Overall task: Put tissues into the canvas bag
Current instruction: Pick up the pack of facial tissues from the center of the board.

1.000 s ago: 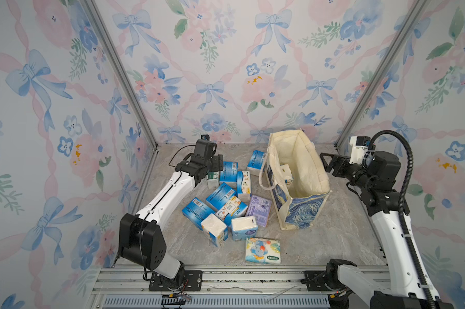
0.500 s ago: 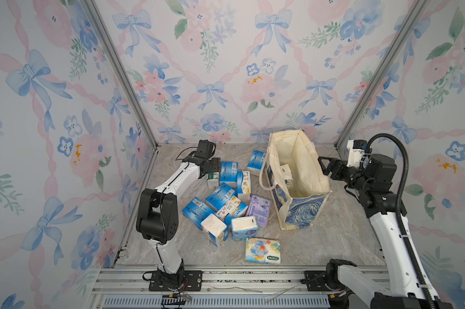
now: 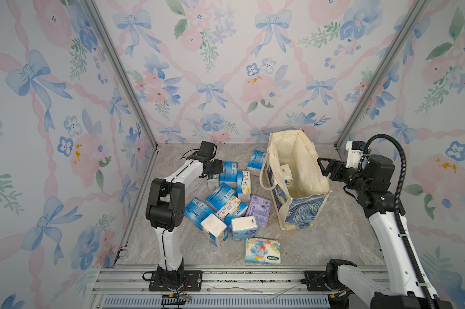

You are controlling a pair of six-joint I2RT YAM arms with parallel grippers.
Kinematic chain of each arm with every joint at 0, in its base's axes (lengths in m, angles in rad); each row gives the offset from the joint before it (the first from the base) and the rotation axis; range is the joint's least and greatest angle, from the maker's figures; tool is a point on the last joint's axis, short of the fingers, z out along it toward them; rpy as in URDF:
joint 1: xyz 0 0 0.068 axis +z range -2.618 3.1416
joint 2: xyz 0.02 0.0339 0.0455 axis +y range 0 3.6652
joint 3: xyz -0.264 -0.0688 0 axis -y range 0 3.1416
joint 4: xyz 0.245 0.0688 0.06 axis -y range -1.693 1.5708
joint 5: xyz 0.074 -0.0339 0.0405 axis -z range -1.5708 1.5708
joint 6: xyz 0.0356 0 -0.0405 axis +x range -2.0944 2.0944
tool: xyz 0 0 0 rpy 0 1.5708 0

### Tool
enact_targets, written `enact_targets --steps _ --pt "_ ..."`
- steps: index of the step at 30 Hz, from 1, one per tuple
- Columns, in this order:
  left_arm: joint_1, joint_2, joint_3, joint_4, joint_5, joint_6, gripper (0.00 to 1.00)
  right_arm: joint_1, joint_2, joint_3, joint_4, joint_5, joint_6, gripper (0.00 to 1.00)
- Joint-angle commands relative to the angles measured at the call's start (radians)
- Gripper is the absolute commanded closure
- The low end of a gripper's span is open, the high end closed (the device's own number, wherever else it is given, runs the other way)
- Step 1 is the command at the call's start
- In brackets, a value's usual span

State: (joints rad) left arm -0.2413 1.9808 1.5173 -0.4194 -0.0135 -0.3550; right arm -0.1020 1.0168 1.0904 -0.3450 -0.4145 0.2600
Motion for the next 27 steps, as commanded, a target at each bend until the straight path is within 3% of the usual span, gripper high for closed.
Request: enact_targets --steps 1,8,11,13,20,27 --pt "0.004 0.025 0.024 -0.009 0.015 -0.001 0.26 0.008 0.002 -0.01 0.017 0.004 0.008 0.17" --pt "0.017 0.068 0.037 -0.009 0.028 -0.006 0.45 0.009 0.002 -0.018 0.014 0.005 0.007 0.17" --pt "0.019 0.067 0.037 -0.01 0.017 -0.006 0.63 0.008 0.0 -0.018 0.011 0.006 0.006 0.17" --pt "0.02 0.046 0.031 -0.011 0.002 -0.006 0.7 0.007 -0.004 -0.019 0.011 0.006 0.006 0.17" --pt "0.011 -0.11 -0.012 -0.013 -0.035 0.012 0.71 0.008 -0.003 -0.027 0.017 0.005 0.014 0.17" --pt "-0.059 -0.3 -0.008 -0.019 -0.09 0.038 0.71 0.011 0.001 -0.037 0.015 0.006 0.017 0.17"
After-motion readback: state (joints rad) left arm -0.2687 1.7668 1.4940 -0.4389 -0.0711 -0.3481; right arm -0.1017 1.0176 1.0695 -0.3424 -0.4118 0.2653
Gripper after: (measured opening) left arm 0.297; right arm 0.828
